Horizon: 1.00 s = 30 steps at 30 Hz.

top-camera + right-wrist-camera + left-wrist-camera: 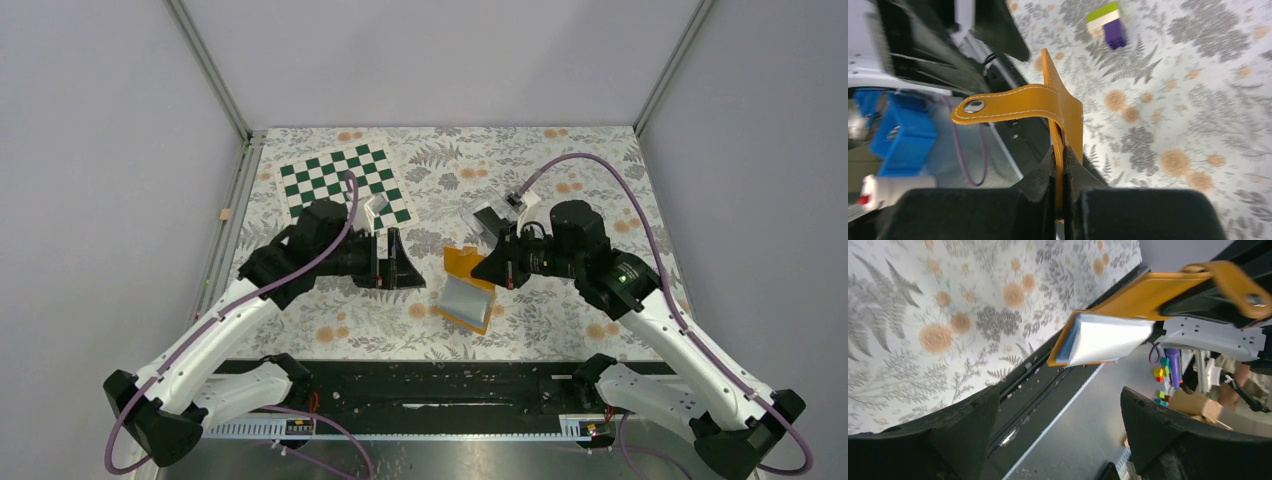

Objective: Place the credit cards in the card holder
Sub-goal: Open the card holder at the center of the board.

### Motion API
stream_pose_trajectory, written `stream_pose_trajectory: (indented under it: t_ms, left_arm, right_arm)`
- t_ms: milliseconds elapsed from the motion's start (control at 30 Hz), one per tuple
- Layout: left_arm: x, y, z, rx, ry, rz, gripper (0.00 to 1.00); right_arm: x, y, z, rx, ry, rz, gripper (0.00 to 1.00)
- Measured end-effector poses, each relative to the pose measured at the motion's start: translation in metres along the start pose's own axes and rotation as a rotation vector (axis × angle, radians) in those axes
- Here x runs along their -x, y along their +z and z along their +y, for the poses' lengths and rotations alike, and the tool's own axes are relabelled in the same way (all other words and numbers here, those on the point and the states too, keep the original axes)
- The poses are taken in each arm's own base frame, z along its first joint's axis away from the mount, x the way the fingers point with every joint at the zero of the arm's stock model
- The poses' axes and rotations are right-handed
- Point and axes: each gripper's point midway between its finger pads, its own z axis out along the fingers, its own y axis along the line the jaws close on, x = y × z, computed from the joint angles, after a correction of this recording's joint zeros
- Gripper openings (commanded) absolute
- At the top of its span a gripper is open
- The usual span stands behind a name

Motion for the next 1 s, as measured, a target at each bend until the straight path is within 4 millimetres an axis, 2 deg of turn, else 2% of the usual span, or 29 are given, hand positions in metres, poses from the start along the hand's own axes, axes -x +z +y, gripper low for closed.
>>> stream_pose_trajectory:
  t_ms: [133,233,500,700,1000]
  left_arm:
    - [-0.024,0.020,0.016,-0.018,-0.101,0.065,0.81]
    - [-0.032,0.029,0.023,-0.019,-0.149,0.086,0.78]
    - [-0.025,0.036,0.018,-0.054,-0.172,0.070,0.65]
    - [-0.024,0.038,0.020,-0.045,-0.175,0.071,0.62]
    - [-0.036,0.046,0.015,-0.049,-0.162,0.121,0.59]
  right_arm:
    - [-0.005,0.005,0.007,0.090,0.123,0.050,0.00]
    - [-0.003,0.009,0.013,0.146,0.187,0.069,0.00]
    - [0.005,0.007,0.010,0.169,0.276,0.049,0.00]
    - [0.010,0.008,0.011,0.187,0.309,0.042,0.00]
    - [0.009,0.012,0.009,0.193,0.333,0.058,0.00]
